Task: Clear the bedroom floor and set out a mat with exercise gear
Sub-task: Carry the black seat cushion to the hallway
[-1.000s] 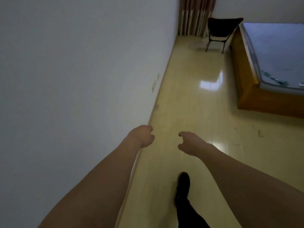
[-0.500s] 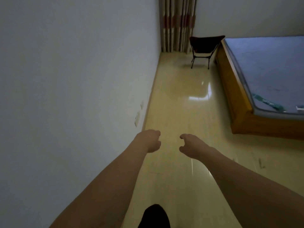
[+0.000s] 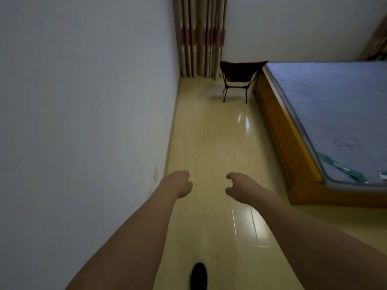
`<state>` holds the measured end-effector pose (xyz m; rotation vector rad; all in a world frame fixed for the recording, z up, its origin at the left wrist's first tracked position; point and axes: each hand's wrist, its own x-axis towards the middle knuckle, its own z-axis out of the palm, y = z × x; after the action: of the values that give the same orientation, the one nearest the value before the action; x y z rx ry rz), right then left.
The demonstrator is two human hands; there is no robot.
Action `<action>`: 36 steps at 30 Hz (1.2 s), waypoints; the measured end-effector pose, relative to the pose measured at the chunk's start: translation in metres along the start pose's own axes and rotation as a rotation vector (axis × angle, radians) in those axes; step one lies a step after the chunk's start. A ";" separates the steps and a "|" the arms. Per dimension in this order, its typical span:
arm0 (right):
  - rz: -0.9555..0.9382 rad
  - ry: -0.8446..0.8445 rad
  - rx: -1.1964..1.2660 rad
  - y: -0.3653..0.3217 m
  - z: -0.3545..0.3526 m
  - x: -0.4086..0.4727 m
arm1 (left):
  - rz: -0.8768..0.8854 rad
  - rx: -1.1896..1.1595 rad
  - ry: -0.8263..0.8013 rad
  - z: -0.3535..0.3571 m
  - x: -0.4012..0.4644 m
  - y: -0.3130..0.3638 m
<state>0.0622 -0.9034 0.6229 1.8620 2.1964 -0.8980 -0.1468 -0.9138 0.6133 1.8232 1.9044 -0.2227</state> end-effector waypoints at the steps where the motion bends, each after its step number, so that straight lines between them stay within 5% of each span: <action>1: 0.012 0.002 0.016 -0.002 -0.015 0.024 | 0.001 -0.005 0.001 -0.016 0.026 0.001; 11: 0.127 -0.065 0.105 0.049 -0.115 0.248 | 0.071 0.035 -0.079 -0.106 0.275 0.045; 22: 0.210 0.076 0.166 0.114 -0.334 0.527 | 0.128 0.022 -0.004 -0.281 0.586 0.148; 29: 0.196 0.006 0.178 0.132 -0.415 0.680 | 0.098 -0.076 -0.085 -0.337 0.756 0.179; 36: 0.280 0.043 0.187 0.158 -0.531 0.864 | 0.088 0.079 -0.132 -0.421 0.964 0.189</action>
<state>0.1544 0.1188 0.6046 2.2219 1.8626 -1.0432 -0.0486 0.1500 0.5839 1.8895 1.7438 -0.3829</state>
